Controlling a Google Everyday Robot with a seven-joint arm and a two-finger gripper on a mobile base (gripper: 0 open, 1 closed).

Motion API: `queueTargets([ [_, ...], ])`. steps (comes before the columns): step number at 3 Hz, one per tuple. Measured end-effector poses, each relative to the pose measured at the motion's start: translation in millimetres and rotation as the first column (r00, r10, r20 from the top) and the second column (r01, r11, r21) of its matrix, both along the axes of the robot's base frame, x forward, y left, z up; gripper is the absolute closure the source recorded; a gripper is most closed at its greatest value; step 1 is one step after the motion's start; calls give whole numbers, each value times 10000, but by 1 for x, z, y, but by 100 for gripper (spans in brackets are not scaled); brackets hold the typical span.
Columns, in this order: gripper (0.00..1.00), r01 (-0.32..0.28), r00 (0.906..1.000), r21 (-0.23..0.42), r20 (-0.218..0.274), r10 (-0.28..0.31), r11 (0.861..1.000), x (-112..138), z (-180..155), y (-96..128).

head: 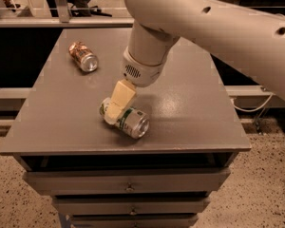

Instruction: Place 7up can upright

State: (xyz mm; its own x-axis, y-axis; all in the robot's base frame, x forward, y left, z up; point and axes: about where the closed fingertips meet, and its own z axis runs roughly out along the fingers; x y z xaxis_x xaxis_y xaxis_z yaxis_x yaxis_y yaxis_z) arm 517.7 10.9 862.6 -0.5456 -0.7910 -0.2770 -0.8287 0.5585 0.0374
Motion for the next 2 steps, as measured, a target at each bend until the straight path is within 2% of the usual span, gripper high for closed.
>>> queueTargets([
  [1,0,104,9999,-3,61,-104,9999,-9,-6,9],
  [2,0,243,9992,-68,330,-241,9997,-14,-13,14],
])
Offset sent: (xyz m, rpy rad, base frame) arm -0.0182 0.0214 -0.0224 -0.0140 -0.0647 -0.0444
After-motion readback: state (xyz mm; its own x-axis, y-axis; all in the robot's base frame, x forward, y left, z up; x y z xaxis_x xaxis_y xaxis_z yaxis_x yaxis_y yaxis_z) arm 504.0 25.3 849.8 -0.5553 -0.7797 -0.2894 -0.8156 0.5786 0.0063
